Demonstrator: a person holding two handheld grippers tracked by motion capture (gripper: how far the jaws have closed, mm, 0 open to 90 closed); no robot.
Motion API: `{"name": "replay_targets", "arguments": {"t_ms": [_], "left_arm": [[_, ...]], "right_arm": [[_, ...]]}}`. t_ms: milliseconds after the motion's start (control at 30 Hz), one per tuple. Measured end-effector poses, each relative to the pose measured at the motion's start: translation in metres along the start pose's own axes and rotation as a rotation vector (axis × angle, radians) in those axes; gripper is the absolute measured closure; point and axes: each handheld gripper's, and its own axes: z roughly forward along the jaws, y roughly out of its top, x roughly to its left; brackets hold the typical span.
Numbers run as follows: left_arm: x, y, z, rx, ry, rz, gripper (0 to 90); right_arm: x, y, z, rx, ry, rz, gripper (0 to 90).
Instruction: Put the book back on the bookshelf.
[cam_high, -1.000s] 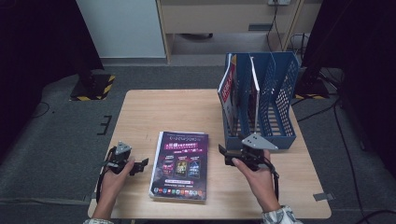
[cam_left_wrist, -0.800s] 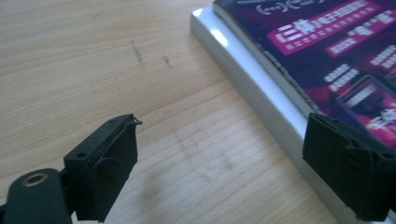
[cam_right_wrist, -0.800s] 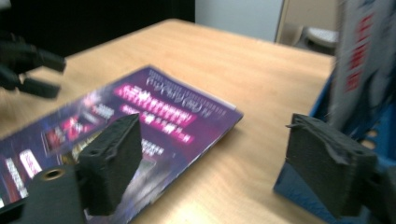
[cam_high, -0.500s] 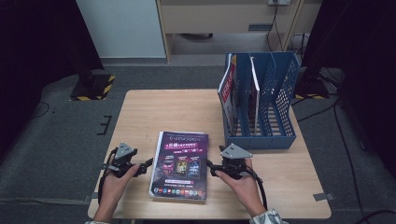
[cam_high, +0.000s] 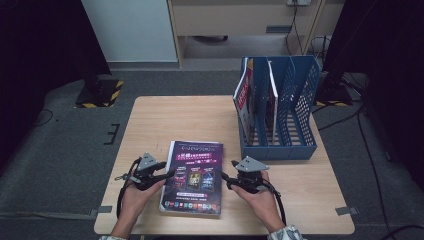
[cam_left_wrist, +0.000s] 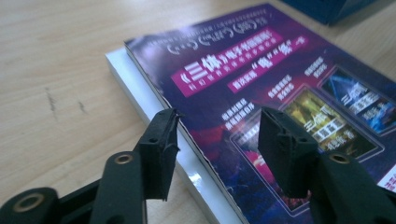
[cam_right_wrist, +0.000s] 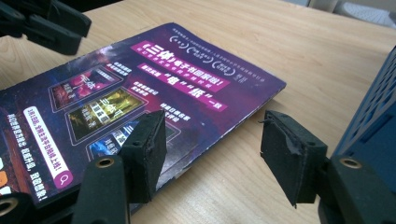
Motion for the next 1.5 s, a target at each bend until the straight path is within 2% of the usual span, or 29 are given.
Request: {"name": "replay_targets", "arguments": {"t_ms": [100, 133, 200, 300, 367, 467, 533, 667, 767, 933, 1067, 1333, 1500], "left_arm": [[0.005, -0.005, 0.006, 0.018, -0.01, -0.027, 52.4], [0.006, -0.006, 0.007, 0.024, -0.019, -0.032, 52.9], [0.006, -0.008, 0.01, 0.02, -0.056, -0.04, 53.0], [0.002, -0.007, 0.011, 0.026, -0.061, -0.021, 51.8], [0.001, -0.006, 0.013, 0.027, -0.063, -0.008, 51.7], [0.0, -0.005, 0.016, 0.022, -0.076, 0.004, 51.6], [-0.001, -0.004, 0.016, 0.025, -0.074, 0.014, 51.5], [-0.002, -0.005, 0.017, 0.021, -0.067, 0.017, 51.3], [-0.004, -0.005, 0.016, 0.02, -0.058, 0.024, 51.5], [-0.004, -0.005, 0.016, 0.019, -0.056, 0.022, 51.5], [-0.004, -0.005, 0.016, 0.02, -0.054, 0.022, 51.3], [-0.005, -0.005, 0.017, 0.015, -0.051, 0.02, 50.9], [-0.006, -0.005, 0.017, 0.014, -0.052, 0.016, 50.5]], "right_arm": [[0.002, 0.001, 0.005, 0.007, 0.029, -0.004, 35.1], [0.004, 0.0, 0.008, 0.008, 0.07, 0.008, 32.9], [0.008, -0.001, 0.013, 0.03, 0.089, 0.002, 27.9], [0.012, -0.003, 0.017, 0.054, 0.109, 0.013, 21.6], [0.012, -0.005, 0.019, 0.068, 0.12, 0.036, 19.2], [0.013, -0.007, 0.022, 0.099, 0.129, 0.034, 16.5], [0.011, -0.009, 0.023, 0.104, 0.146, 0.054, 13.3], [0.006, -0.013, 0.028, 0.115, 0.176, 0.095, 14.1], [0.002, -0.016, 0.032, 0.12, 0.174, 0.137, 15.8], [0.0, -0.018, 0.042, 0.154, 0.169, 0.164, 15.5], [-0.003, -0.02, 0.047, 0.156, 0.185, 0.212, 14.1], [-0.005, -0.02, 0.052, 0.147, 0.201, 0.227, 14.6], [-0.008, -0.019, 0.053, 0.147, 0.21, 0.26, 15.1]]}}
